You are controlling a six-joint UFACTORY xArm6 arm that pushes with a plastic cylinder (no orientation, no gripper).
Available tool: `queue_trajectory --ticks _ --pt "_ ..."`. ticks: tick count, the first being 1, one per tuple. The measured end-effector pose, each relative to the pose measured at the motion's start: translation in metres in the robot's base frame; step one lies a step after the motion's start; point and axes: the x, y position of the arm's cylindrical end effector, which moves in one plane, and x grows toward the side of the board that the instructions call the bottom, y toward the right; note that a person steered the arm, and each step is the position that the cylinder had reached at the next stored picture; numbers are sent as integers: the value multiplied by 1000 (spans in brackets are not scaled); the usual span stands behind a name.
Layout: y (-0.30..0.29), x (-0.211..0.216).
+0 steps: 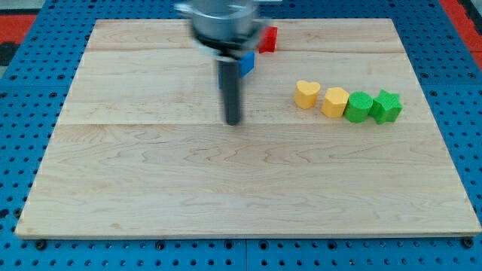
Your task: Slide the yellow blocks into the blue blocks
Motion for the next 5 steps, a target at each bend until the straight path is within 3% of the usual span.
queue_trajectory --ticks 1,3,4,5 --pt "83 22" --pt "107 0" --pt "142 28" --pt "146 3"
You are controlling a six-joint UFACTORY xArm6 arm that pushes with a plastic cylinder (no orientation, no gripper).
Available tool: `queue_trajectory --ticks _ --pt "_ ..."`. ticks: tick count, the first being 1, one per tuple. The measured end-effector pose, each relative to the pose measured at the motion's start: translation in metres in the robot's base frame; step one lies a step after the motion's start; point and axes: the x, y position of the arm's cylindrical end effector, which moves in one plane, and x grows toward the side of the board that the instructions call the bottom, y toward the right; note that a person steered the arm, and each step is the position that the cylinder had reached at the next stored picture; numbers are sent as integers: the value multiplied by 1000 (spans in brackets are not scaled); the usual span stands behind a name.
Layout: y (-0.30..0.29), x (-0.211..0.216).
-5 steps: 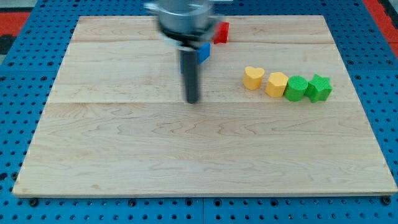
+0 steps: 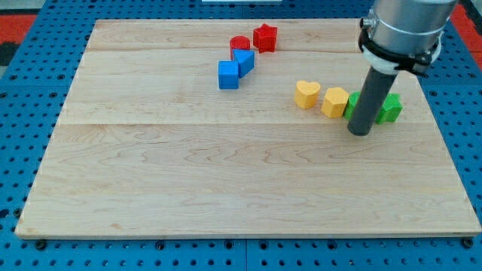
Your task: Slide the yellow blocks into the blue blocks
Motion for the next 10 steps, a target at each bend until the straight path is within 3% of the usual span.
queue_trajectory --ticks 1,2,3,6,7,8,9,10 --pt "-2 -39" --pt "-47 -59" --pt "-94 -44" --pt "-81 -83" --pt "-148 -53" --pt "-168 -63" --pt "-115 -68" --pt "-77 -138"
